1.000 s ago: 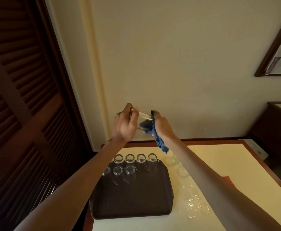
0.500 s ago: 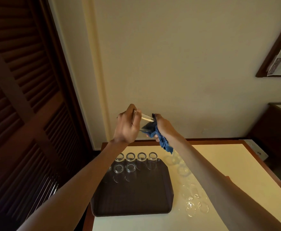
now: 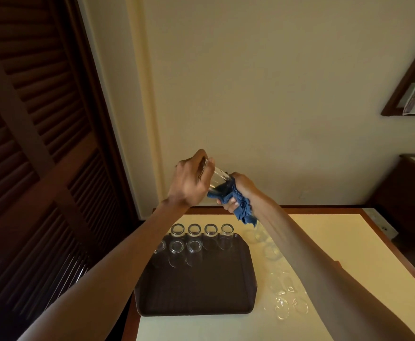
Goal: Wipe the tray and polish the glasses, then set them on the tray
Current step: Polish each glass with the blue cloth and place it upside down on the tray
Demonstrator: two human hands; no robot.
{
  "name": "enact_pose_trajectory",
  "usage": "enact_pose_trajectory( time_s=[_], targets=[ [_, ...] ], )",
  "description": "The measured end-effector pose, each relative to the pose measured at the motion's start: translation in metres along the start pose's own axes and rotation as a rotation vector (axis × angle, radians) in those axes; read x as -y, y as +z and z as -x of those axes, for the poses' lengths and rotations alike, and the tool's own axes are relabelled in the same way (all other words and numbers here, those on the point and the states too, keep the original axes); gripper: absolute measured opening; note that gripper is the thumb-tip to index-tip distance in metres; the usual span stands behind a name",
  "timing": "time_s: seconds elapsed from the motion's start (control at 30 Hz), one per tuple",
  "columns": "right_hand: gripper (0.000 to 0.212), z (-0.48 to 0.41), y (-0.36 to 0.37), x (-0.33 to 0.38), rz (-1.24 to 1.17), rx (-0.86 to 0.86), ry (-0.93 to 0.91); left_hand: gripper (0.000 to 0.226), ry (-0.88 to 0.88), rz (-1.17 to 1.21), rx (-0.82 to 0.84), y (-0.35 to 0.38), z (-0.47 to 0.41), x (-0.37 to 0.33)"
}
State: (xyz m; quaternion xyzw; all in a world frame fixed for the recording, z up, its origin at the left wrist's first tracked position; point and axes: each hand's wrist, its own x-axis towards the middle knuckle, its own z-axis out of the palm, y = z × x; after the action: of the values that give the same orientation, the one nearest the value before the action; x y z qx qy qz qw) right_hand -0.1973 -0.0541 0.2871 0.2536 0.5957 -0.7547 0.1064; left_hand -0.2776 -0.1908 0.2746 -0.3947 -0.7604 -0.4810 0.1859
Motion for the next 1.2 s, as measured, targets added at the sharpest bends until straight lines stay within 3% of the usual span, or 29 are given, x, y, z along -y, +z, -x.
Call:
enact_pose_trajectory(
  time_s=[0.1, 0.17, 0.27, 0.37, 0.43, 0.5, 0.6, 0.67, 0.73, 0.83, 0.93, 1.0, 1.13, 1.2],
  targets=[
    [0.059, -0.001, 0.014, -0.009, 0.095, -0.244, -0.309, 0.056, -0.483, 0.031, 0.162, 0.000, -0.010, -0.013],
    [0.056, -0.003, 0.016, -0.011, 0.136, -0.316, -0.457, 0.062, -0.617, 0.036, 0.192, -0.003, -0.015, -0.018],
    [0.058, 0.002, 0.014, 0.002, 0.271, -0.354, -0.348, 0.044, -0.465, 0.034, 0.065, -0.003, -0.013, -0.016],
    [0.054, 0.007, 0.006, 0.018, 0.242, -0.164, -0.078, 0.043, -0.072, -0.002, -0.100, -0.006, -0.001, -0.010],
    [0.054, 0.005, 0.002, 0.021, 0.214, -0.104, -0.051, 0.041, 0.041, 0.010, -0.138, -0.006, 0.001, -0.005],
    [0.057, 0.004, 0.007, 0.018, 0.287, -0.211, -0.135, 0.040, -0.046, 0.052, -0.127, -0.003, 0.001, -0.007],
    [0.063, 0.003, 0.016, 0.004, 0.451, -0.436, -0.446, 0.050, -0.502, 0.137, 0.032, -0.003, -0.009, -0.016],
    [0.057, 0.004, 0.015, -0.003, 0.492, -0.511, -0.546, 0.051, -0.653, 0.134, 0.116, -0.004, -0.014, -0.019],
    [0.047, 0.006, 0.013, -0.001, 0.512, -0.508, -0.511, 0.053, -0.554, 0.086, 0.068, -0.004, -0.012, -0.019],
    [0.058, 0.005, 0.009, 0.011, 0.424, -0.336, -0.282, 0.046, -0.246, 0.064, -0.123, -0.002, 0.000, -0.012],
    [0.058, 0.002, 0.006, 0.011, 0.339, -0.210, -0.113, 0.040, -0.033, 0.031, -0.149, -0.002, 0.007, -0.002],
    [0.056, 0.003, 0.010, 0.008, 0.319, -0.261, -0.167, 0.040, -0.089, 0.086, -0.136, -0.002, 0.006, -0.003],
    [0.046, 0.006, 0.015, -0.001, 0.459, -0.466, -0.451, 0.049, -0.600, 0.205, -0.008, 0.001, -0.008, -0.013],
    [0.050, 0.007, 0.016, 0.000, 0.438, -0.462, -0.485, 0.048, -0.645, 0.187, -0.011, 0.001, -0.009, -0.014]
  ],
)
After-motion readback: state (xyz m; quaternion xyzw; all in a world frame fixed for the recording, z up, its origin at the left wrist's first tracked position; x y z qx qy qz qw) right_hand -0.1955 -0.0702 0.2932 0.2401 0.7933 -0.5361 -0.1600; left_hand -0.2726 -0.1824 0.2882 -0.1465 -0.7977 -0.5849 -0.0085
